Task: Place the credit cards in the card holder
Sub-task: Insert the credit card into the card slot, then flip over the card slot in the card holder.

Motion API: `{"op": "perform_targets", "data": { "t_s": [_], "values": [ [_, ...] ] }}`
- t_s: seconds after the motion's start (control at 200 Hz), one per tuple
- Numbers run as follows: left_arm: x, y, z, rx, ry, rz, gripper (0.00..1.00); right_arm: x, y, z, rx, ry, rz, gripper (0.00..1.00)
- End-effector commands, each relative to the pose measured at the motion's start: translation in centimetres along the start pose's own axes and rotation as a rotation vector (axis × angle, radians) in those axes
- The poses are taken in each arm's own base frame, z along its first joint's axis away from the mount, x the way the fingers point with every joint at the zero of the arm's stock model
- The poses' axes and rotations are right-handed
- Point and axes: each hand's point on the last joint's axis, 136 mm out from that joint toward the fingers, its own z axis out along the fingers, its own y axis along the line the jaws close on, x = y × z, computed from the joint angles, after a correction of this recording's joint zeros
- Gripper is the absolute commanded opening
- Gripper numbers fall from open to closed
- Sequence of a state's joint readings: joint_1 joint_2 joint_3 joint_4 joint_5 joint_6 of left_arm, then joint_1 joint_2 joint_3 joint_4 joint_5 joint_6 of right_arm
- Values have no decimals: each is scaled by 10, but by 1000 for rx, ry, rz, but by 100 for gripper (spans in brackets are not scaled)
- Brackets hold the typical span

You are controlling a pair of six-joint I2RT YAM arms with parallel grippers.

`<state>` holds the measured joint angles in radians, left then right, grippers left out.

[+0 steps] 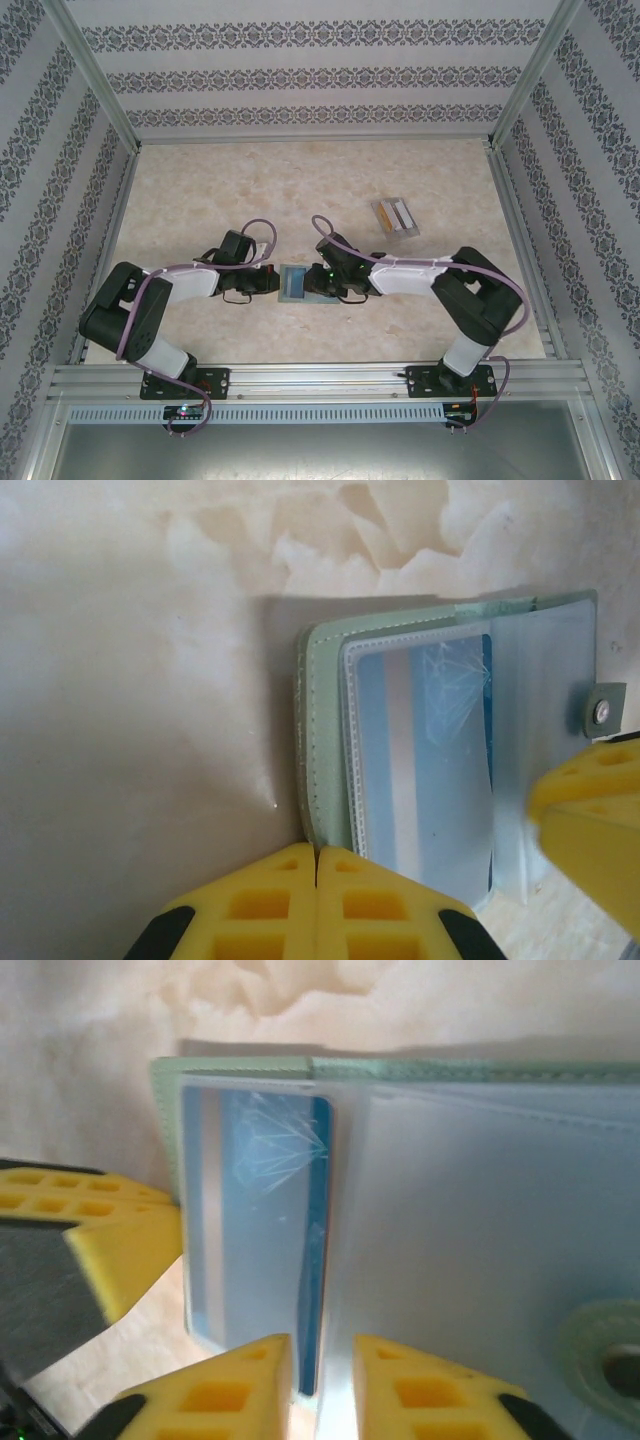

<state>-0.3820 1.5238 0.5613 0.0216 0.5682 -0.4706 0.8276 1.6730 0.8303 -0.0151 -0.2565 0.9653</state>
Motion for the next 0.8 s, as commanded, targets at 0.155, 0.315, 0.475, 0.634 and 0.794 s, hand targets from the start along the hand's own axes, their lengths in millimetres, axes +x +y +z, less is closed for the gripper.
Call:
{"op": "perform_targets", "data": {
  "t_s": [0.155, 0.315, 0.475, 0.634, 0.794],
  "values": [
    [11, 15, -10, -92, -31, 42, 0, 8, -33, -35, 120, -77, -21, 36],
    [9, 17, -16, -113, -60, 48, 0, 13, -42, -34, 136, -76, -1, 41],
    [9, 16, -16, -108, -58, 48, 0, 16, -25, -23, 97, -49, -43, 38],
    [9, 17, -14, -108, -54, 44, 0, 17, -16, -18, 88, -41, -57, 34],
    [10, 18, -14, -114, -53, 45, 0, 17, -18, -11, 99, -30, -50, 33]
  ]
}}
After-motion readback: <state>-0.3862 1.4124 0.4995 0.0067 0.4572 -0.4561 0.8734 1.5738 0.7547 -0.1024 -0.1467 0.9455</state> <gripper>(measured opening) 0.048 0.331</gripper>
